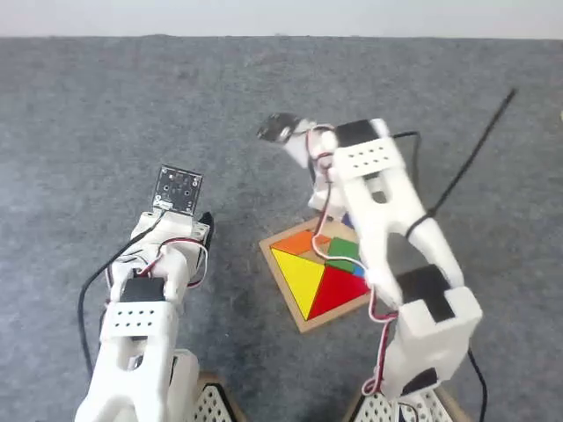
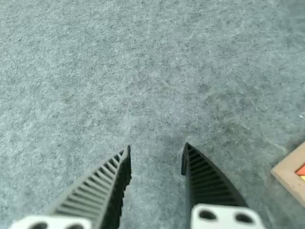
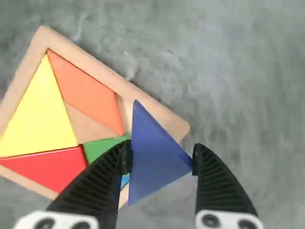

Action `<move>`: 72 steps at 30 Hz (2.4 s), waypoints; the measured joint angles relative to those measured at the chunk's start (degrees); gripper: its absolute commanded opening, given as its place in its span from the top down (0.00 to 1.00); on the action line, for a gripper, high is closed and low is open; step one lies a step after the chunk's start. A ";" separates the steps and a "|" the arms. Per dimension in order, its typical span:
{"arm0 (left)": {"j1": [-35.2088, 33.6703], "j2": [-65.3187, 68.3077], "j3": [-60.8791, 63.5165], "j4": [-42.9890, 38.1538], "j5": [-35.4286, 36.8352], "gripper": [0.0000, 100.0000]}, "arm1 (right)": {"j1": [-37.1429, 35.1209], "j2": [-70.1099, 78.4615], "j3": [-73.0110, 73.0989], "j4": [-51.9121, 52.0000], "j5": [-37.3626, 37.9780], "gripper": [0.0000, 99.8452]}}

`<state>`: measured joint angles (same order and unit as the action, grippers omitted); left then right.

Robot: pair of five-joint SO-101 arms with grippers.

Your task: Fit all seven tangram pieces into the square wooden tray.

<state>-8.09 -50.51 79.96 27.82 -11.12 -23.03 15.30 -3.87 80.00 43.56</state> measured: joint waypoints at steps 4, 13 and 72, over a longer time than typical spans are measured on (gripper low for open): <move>0.00 0.00 0.00 0.00 0.00 0.83 | -0.35 3.08 -0.09 -2.81 9.49 0.88; 0.00 0.00 0.00 0.00 0.00 0.83 | -0.97 7.82 -0.09 -3.87 19.78 0.88; 0.00 0.00 0.00 0.00 0.00 0.83 | 1.67 8.79 -3.69 -7.74 12.84 0.75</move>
<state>-8.09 -50.51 79.96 27.82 -11.12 -21.36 24.09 -7.56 72.26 56.40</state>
